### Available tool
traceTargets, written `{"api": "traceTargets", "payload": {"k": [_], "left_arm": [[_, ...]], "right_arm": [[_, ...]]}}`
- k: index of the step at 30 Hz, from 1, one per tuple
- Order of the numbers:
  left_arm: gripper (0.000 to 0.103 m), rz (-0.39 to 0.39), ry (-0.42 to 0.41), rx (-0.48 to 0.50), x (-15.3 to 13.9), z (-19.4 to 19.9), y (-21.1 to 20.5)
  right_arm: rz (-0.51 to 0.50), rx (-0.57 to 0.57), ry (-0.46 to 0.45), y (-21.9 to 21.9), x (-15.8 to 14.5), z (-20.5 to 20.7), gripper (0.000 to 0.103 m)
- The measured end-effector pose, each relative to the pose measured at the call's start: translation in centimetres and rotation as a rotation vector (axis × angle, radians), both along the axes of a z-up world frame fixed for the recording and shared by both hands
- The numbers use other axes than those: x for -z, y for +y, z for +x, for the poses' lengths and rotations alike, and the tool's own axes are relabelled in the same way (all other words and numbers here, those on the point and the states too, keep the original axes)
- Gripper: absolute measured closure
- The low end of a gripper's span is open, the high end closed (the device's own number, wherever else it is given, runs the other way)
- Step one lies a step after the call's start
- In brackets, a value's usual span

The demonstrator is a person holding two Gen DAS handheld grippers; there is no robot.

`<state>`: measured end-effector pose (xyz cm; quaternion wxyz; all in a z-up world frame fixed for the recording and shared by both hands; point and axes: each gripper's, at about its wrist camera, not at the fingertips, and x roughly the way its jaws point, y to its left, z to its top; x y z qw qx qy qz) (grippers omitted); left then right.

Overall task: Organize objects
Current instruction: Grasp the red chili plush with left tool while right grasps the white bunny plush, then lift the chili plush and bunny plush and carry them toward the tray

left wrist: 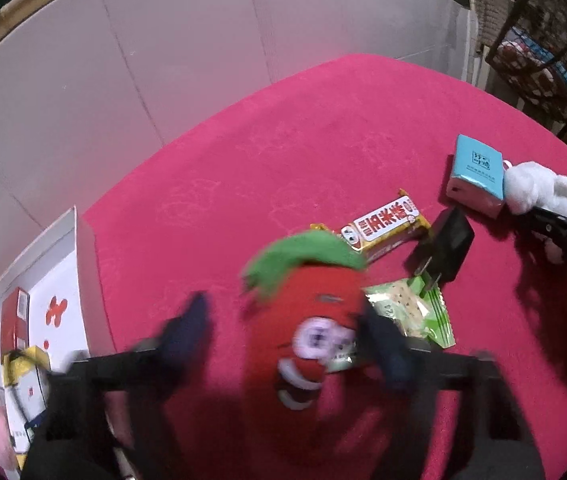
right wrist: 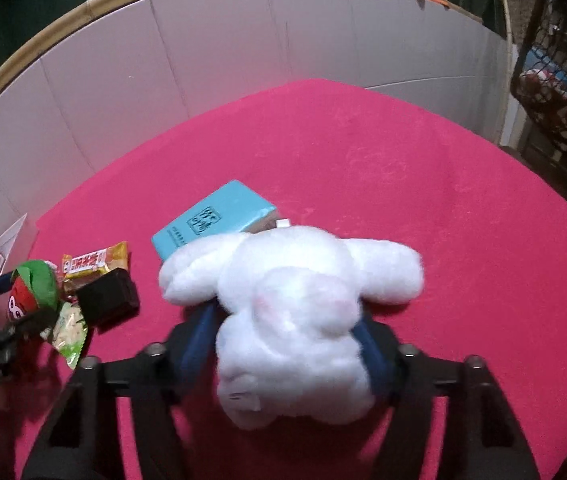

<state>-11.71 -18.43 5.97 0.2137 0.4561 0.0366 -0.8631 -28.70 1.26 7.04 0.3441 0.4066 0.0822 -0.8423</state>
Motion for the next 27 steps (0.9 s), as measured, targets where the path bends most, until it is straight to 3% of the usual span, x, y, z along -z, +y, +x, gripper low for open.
{"api": "traceTargets", "payload": {"k": [5, 16, 21, 27], "left_arm": [[0.064, 0.015, 0.029, -0.017, -0.4, 0.9, 0.4], [0.064, -0.019, 0.136, -0.054, -2.9, 3.3, 3.9], [0.065, -0.050, 0.211, -0.104, -4.5, 5.3, 6.5], [0.065, -0.087, 0.252, -0.104, -6.3, 6.4, 7.8]], "right_arm": [[-0.013, 0.000, -0.007, -0.1, -0.2, 0.1, 0.045], [-0.067, 0.012, -0.023, 0.5, -0.1, -0.3, 0.049], [-0.154, -0.005, 0.082, 2.1, -2.0, 2.3, 0.050], [-0.199, -0.025, 0.112, 2.5, -3.6, 4.9, 0.050]]}}
